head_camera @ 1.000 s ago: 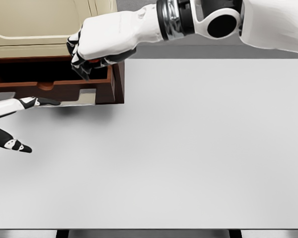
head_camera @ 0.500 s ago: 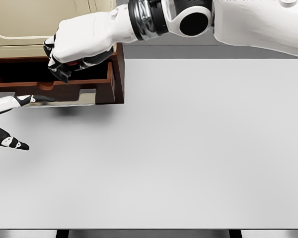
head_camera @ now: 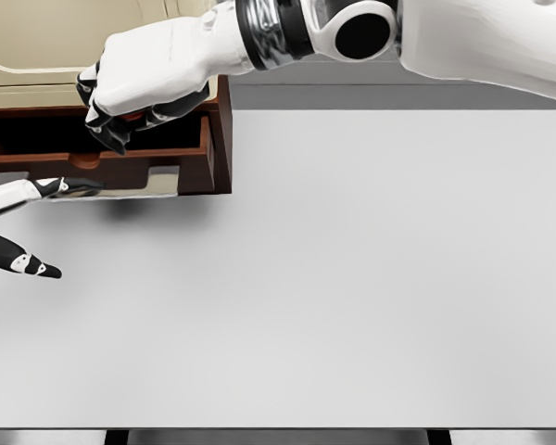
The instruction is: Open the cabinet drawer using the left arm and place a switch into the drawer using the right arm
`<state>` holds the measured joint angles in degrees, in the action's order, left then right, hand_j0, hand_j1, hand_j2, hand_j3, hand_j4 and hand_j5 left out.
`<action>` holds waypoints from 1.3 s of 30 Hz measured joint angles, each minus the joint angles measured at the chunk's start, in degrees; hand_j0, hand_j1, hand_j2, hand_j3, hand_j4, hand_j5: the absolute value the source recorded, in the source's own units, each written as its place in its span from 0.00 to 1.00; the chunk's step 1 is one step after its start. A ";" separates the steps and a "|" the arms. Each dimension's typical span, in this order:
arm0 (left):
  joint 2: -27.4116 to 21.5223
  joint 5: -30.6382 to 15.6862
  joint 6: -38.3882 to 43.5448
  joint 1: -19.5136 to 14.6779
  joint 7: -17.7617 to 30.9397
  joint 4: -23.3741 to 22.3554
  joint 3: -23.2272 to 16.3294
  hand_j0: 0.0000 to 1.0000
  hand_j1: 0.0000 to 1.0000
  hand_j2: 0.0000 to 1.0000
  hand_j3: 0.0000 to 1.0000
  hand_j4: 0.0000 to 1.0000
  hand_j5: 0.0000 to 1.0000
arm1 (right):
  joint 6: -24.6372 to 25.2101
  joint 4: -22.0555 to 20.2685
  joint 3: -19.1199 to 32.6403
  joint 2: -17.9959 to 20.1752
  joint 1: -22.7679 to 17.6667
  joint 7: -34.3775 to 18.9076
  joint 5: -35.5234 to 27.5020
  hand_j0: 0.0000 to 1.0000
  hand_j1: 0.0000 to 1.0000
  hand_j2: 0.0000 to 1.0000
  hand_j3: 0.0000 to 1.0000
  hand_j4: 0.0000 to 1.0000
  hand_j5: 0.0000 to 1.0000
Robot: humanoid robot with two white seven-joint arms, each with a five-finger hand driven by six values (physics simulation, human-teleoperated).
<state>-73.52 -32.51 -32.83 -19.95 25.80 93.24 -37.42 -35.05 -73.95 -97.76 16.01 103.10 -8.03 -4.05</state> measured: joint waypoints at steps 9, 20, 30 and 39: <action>-3.17 0.26 0.51 0.88 1.78 2.83 0.40 1.00 1.00 1.00 1.00 1.00 1.00 | -0.01 -0.18 0.35 0.18 -0.09 -0.03 -0.07 0.42 0.42 0.42 0.42 0.42 0.42; -5.59 0.97 -0.57 1.24 3.02 5.62 0.29 1.00 1.00 1.00 1.00 1.00 1.00 | -0.01 1.42 0.44 -0.91 0.44 -0.07 -0.64 0.42 0.42 0.42 0.42 0.42 0.42; -5.82 -0.09 -1.60 0.70 3.15 5.91 1.55 1.00 1.00 1.00 1.00 1.00 1.00 | -0.02 4.31 0.94 -5.32 0.26 -1.88 -1.16 0.42 0.42 0.42 0.42 0.42 0.42; -5.88 -0.12 -2.25 0.79 3.16 5.99 1.96 1.00 1.00 1.00 1.00 1.00 1.00 | -0.02 12.68 2.32 -12.62 0.26 -2.28 -1.31 0.42 0.42 0.42 0.42 0.42 0.42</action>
<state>-79.40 -32.63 -35.08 -19.16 28.96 99.23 -35.45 -35.07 -61.26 -95.43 3.40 103.36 -10.31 -5.37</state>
